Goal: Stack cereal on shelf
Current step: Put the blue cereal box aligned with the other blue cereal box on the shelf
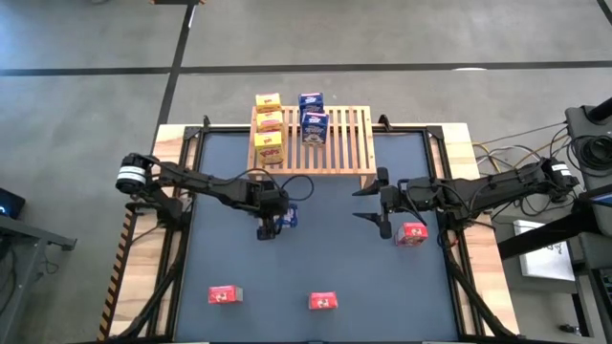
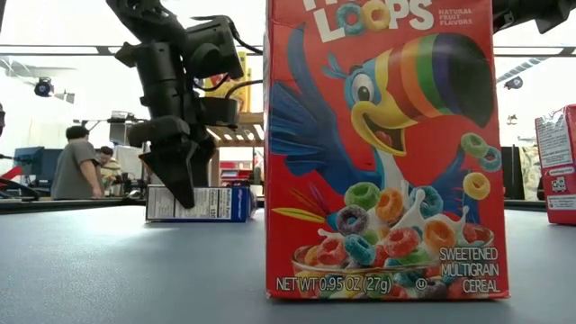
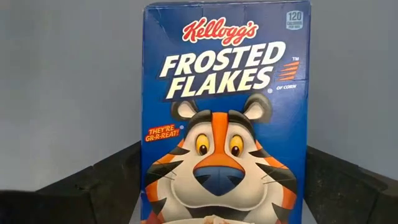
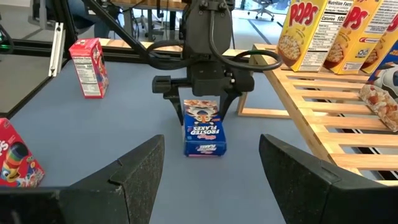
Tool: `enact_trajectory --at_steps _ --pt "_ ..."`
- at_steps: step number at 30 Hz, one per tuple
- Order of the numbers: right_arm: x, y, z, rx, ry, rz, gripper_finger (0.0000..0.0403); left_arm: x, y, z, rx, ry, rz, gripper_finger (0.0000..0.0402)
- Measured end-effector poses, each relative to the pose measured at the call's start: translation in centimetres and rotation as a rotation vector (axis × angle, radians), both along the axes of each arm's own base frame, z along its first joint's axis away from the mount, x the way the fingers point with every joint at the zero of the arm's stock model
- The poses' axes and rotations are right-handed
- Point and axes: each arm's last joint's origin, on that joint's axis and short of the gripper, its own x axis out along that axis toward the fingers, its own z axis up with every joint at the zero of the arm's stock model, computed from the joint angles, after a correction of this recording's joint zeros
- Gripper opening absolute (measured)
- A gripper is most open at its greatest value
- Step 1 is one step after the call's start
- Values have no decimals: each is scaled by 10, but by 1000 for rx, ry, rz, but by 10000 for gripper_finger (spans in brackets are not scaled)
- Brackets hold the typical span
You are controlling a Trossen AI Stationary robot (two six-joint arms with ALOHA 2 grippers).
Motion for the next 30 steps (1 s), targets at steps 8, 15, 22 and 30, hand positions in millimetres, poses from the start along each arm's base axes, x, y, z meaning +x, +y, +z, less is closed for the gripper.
enact_trajectory --at_steps 8,15,22,30 --pt "0 0 0 0 0 0 251 -1 -1 3 -27 -10 4 310" --pt "0 0 0 0 0 0 251 -2 -3 6 -36 -24 20 286" --pt "0 -1 1 -8 -16 -35 251 -6 -15 25 7 -100 33 283" --pt "0 -2 3 -44 -40 -188 251 -18 -41 59 211 -275 99 283"
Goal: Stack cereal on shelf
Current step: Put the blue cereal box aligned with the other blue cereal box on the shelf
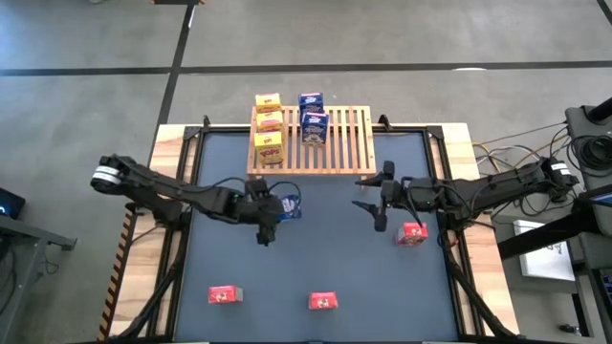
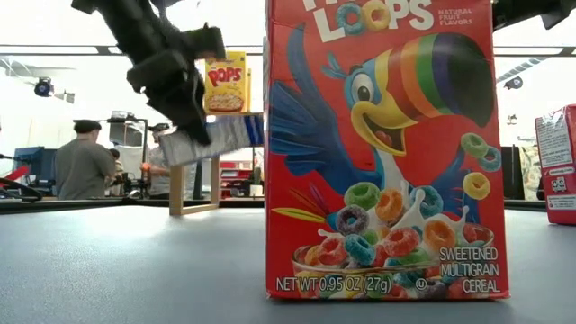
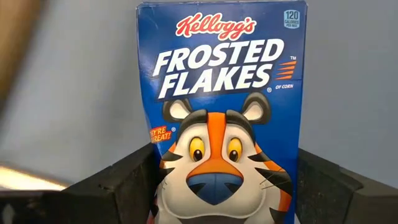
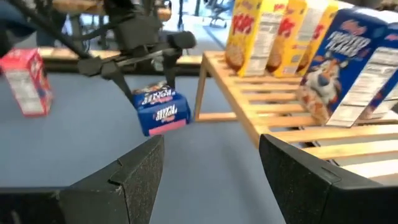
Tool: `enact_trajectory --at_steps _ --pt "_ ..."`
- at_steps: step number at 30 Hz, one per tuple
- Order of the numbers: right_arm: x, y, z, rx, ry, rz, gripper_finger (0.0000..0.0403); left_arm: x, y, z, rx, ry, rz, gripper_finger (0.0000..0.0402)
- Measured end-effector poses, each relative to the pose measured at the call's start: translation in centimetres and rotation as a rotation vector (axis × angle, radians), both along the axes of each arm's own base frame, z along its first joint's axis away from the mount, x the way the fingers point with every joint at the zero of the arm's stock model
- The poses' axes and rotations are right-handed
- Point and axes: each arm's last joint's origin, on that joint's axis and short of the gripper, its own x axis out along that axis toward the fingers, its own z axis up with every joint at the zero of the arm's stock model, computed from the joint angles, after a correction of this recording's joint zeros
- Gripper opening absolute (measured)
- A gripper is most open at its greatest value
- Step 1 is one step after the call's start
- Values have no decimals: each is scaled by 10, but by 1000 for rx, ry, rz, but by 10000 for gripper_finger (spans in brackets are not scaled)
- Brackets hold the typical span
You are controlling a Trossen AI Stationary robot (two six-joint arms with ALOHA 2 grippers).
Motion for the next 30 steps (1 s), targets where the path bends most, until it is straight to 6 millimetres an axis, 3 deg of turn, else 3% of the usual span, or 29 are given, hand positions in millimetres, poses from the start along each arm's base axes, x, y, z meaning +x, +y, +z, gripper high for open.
enact_trajectory --at_steps 13,20,30 --pt "10 19 12 -47 -193 -49 251 -4 -37 32 343 -338 226 283" --pt "32 29 2 -93 -257 -123 251 1 -44 35 480 -480 373 283" --pt "60 36 -20 -21 -397 -132 251 19 -50 30 541 -575 464 283"
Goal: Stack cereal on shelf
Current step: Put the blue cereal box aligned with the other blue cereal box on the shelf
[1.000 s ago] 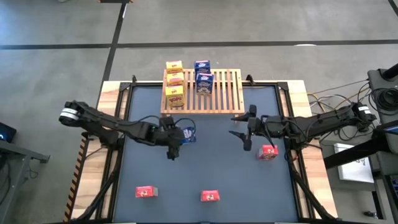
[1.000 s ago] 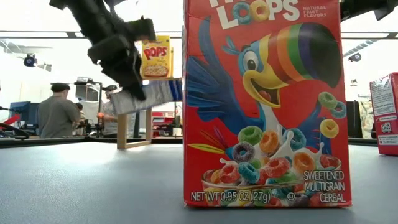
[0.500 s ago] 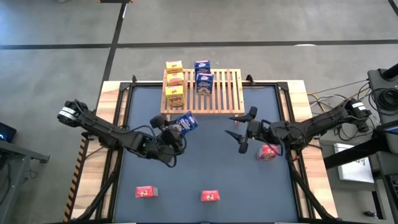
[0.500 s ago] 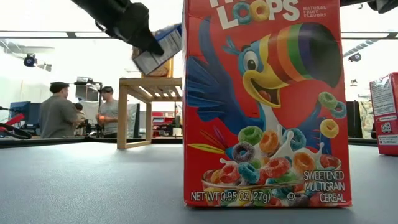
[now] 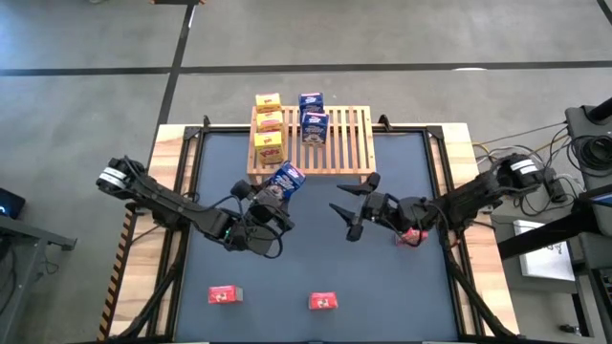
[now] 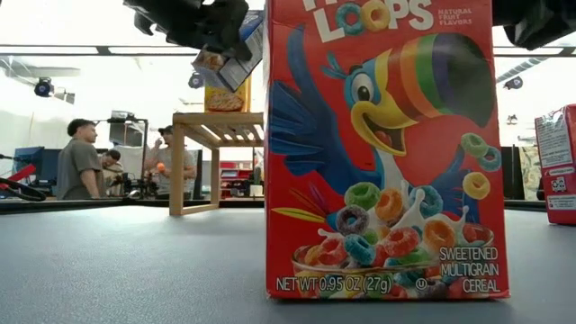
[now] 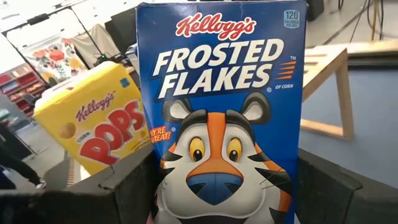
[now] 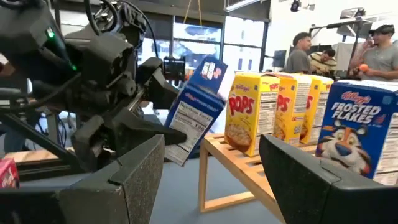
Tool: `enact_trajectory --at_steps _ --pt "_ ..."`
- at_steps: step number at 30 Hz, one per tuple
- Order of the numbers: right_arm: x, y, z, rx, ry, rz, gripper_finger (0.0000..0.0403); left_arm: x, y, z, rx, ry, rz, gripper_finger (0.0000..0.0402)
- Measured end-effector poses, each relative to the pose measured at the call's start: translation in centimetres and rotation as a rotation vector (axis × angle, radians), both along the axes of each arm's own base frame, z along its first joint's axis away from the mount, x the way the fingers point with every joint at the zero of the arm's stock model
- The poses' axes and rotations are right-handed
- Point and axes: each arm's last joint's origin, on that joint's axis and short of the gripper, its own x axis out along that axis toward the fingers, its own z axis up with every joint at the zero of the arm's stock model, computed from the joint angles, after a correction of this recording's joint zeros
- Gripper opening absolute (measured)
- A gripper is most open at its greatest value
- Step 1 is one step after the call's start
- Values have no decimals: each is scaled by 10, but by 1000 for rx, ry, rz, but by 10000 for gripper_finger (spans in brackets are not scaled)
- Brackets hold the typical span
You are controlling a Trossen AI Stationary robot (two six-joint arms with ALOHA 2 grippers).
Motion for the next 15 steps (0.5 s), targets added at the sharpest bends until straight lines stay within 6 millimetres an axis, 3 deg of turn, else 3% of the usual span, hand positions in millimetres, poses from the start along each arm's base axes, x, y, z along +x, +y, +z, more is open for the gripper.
enact_trajectory --at_steps 15 --pt "18 1 -22 90 -177 -2 251 28 -11 0 73 0 50 283"
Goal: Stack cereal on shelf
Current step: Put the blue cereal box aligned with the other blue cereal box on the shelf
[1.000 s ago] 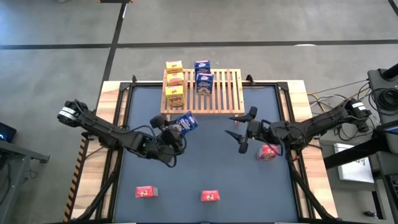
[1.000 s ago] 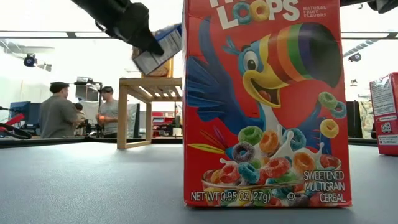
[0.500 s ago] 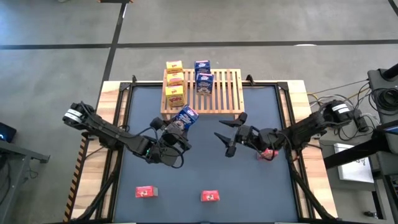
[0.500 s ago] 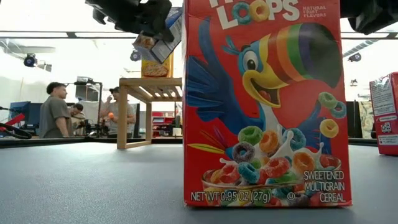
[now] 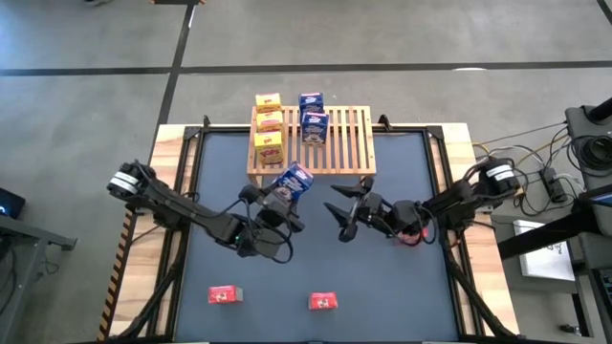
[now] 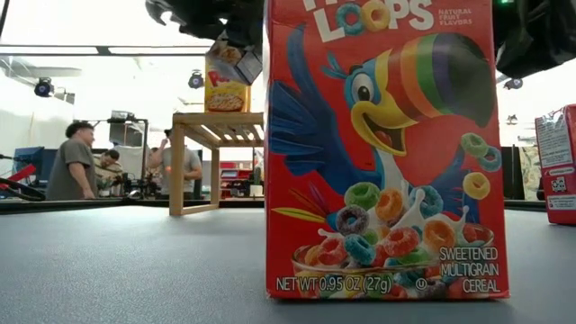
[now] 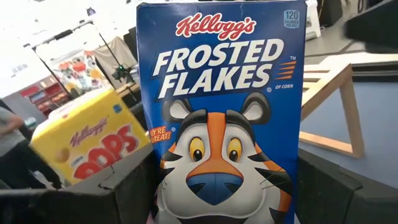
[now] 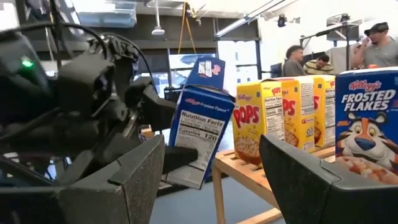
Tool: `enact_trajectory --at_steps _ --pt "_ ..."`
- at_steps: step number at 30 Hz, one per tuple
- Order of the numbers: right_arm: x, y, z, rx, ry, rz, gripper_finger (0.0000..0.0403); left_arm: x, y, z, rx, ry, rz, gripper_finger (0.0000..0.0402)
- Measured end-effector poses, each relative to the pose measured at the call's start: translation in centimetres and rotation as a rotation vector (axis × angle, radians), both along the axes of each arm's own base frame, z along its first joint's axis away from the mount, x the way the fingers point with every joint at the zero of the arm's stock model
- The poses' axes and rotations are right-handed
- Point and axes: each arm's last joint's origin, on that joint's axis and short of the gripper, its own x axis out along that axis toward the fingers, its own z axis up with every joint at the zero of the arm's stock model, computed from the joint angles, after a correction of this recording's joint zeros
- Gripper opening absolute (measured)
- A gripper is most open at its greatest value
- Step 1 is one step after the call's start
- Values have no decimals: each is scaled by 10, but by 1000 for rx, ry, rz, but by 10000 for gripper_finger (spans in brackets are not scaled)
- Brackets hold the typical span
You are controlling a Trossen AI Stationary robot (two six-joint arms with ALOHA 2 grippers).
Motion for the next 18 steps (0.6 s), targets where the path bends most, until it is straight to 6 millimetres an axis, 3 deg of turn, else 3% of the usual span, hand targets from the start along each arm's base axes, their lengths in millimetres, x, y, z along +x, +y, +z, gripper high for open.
enact_trajectory --at_steps 7,18 --pt "20 4 4 -40 -8 -12 262 20 -8 -5 70 81 45 283" --pt "34 3 3 -4 -12 -20 358 29 -11 -12 104 108 89 283"
